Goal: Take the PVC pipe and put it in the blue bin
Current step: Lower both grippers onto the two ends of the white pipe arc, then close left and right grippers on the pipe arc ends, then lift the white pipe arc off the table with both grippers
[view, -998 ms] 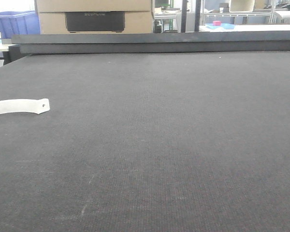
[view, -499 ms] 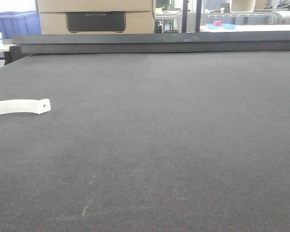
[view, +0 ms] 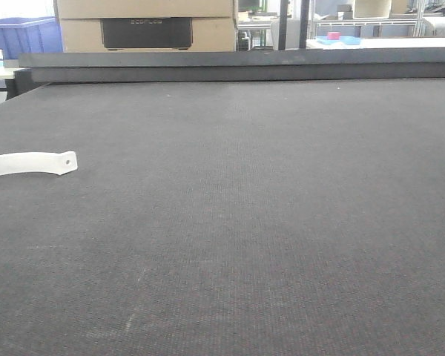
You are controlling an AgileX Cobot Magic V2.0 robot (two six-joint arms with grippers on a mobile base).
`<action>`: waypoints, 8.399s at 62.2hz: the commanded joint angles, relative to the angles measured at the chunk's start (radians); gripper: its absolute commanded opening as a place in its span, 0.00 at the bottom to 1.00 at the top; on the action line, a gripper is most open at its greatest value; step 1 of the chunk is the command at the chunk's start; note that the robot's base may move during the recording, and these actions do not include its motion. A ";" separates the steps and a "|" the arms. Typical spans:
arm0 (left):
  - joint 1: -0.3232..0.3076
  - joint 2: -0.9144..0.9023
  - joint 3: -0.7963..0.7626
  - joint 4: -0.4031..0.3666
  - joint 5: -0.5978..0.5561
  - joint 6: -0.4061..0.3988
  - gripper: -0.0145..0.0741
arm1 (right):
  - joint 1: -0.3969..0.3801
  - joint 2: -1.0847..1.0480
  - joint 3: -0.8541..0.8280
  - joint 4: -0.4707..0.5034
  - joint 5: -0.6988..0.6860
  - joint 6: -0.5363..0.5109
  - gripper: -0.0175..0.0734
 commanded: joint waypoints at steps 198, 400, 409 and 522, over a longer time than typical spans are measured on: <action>0.029 0.455 -0.112 -0.193 0.286 -0.157 0.04 | 0.033 1.015 -0.246 -0.025 0.431 0.053 0.02; 0.072 0.641 -0.320 -0.086 0.395 -0.005 0.04 | 0.033 0.603 -0.243 0.002 0.255 0.028 0.01; 0.036 0.511 -0.312 -0.091 0.276 -0.005 0.04 | 0.033 0.530 -0.241 0.002 0.201 0.011 0.01; 0.017 -0.216 0.209 -0.182 -0.376 -0.007 0.04 | 0.033 -0.135 0.247 0.002 -0.477 0.011 0.01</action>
